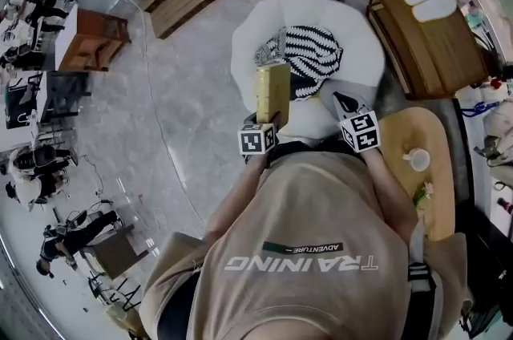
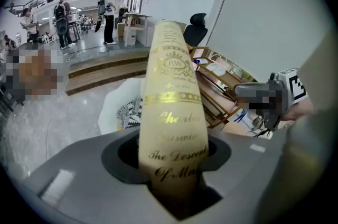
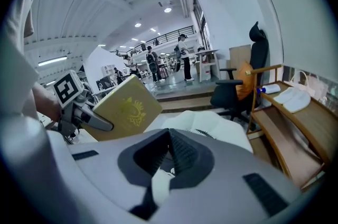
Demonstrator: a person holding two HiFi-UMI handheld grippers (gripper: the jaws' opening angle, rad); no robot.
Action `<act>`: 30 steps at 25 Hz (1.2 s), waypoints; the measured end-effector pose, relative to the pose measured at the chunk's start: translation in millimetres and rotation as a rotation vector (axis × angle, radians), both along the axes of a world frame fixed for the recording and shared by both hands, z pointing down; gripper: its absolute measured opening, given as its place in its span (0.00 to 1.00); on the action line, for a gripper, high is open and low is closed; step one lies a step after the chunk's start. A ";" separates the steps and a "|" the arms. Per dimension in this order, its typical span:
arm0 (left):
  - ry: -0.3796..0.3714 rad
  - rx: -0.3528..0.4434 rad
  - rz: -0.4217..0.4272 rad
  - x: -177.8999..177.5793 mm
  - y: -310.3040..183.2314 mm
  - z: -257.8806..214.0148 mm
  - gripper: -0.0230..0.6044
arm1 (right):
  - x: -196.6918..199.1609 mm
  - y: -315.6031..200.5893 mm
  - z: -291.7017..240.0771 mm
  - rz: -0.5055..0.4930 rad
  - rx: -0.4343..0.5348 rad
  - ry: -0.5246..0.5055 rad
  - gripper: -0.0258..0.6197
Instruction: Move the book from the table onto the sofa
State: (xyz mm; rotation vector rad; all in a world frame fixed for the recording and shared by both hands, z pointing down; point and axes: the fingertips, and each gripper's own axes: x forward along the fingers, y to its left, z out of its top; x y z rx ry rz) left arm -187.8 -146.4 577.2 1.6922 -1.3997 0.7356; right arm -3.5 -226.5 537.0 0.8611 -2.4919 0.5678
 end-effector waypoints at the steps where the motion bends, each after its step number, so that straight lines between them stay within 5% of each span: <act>1: -0.005 -0.003 0.011 1.6 -6.2 2.1 0.38 | 2.1 -4.9 0.1 0.013 -0.002 0.001 0.04; 10: 0.041 -0.034 0.110 -2.7 -43.3 26.2 0.38 | -11.0 -12.9 -10.8 0.076 -0.013 0.025 0.04; 19: 0.078 -0.126 0.169 -43.4 -69.7 74.4 0.38 | -42.4 -14.1 -3.9 0.161 -0.076 0.076 0.04; 30: 0.100 -0.297 0.207 -90.2 -119.0 229.2 0.38 | -88.9 0.8 53.0 0.136 -0.179 0.182 0.04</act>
